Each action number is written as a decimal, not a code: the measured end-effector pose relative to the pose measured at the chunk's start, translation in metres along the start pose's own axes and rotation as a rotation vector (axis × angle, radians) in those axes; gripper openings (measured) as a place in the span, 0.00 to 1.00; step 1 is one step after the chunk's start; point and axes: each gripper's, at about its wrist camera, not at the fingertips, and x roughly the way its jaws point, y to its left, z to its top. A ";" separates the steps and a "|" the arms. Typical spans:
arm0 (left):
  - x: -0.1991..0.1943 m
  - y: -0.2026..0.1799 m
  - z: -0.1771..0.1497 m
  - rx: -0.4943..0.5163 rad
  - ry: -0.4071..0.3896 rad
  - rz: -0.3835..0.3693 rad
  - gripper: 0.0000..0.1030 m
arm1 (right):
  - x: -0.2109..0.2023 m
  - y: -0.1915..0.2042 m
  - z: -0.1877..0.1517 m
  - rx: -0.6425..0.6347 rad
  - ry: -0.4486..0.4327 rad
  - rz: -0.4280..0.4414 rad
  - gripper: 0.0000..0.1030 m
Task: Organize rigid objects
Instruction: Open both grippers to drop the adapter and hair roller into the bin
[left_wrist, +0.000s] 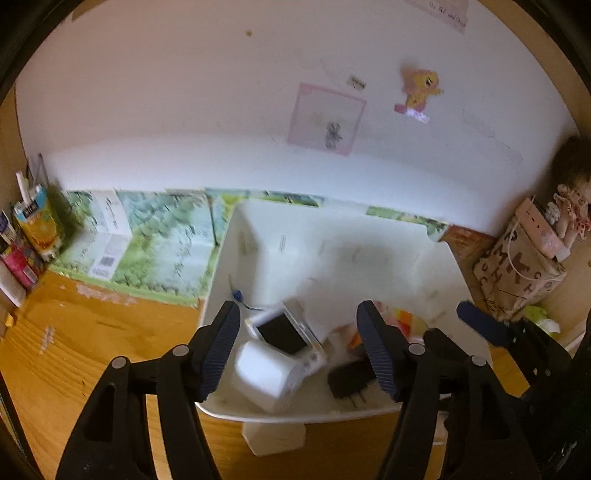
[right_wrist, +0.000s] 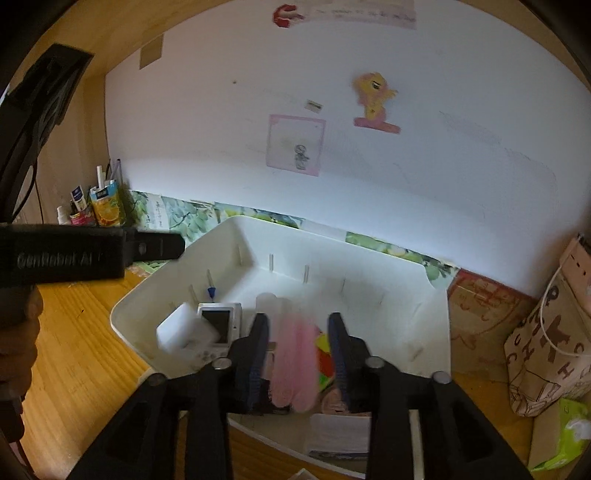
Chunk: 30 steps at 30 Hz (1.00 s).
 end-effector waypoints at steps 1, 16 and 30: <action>-0.001 0.000 0.000 -0.007 0.002 0.001 0.68 | -0.002 -0.002 0.000 0.004 -0.003 0.000 0.47; -0.083 0.001 -0.009 -0.017 -0.123 0.066 0.80 | -0.056 -0.002 0.011 0.023 -0.092 0.006 0.78; -0.121 -0.006 -0.052 -0.039 -0.157 0.088 0.81 | -0.105 -0.004 -0.017 0.011 -0.072 -0.023 0.78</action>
